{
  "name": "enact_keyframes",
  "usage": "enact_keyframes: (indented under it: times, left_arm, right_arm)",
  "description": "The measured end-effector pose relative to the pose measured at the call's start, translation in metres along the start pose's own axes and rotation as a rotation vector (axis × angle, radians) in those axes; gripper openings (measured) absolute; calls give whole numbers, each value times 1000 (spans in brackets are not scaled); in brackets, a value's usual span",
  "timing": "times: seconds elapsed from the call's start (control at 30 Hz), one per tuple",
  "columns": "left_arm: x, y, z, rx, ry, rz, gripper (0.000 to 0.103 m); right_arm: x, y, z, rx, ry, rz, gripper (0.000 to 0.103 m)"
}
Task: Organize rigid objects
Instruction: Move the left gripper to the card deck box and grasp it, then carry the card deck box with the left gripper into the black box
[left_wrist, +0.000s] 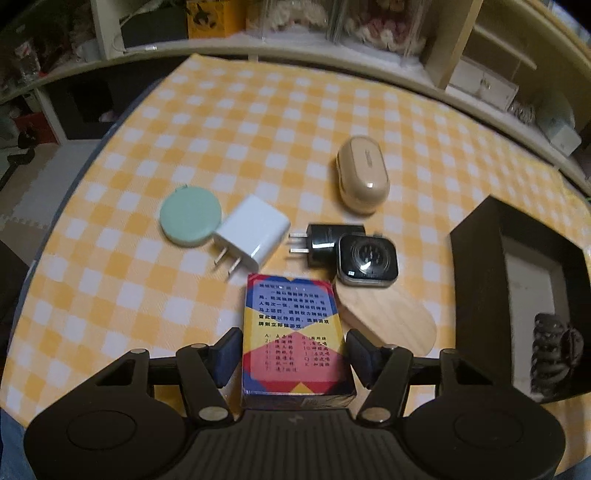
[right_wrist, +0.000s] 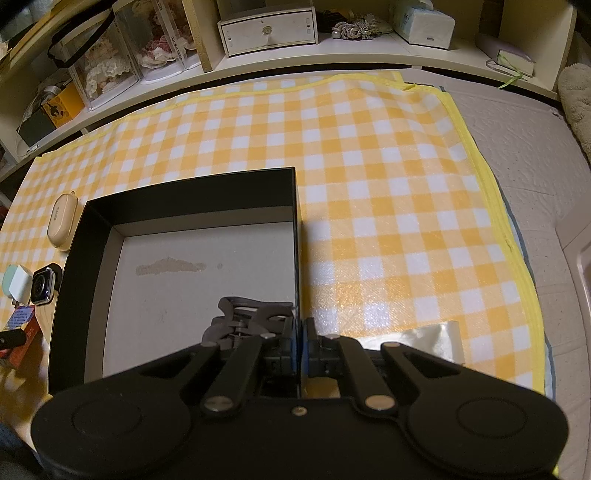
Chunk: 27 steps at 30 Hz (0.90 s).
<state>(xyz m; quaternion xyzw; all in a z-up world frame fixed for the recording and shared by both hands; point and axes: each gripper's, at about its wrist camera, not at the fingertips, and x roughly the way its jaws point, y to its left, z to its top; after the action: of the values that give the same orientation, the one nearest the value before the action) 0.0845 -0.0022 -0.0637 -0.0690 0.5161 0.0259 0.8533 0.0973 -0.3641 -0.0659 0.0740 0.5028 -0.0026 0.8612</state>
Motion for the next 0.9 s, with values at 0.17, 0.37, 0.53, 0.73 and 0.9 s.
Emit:
enact_keyframes:
  times: [0.17,0.37,0.53,0.73,0.9]
  left_arm:
    - [10,-1,-1,2,53,-6,62]
    - [28,-13,0,30,94,65,63]
    - [36,-20,4,18,82,115,70]
    - [34,-19,3,-14,52,126,60]
    - [26,-18,-5,31,37,99,60]
  right_arm:
    - [1,0,-1,0,1,-1,4]
    - [1,1,-2,0,1,-1,4]
    - [1,0,-3,-1,1,-3,4]
    - [1,0,-2,0,2,-2,4]
    - [1,0,-3,0,2,-1,4]
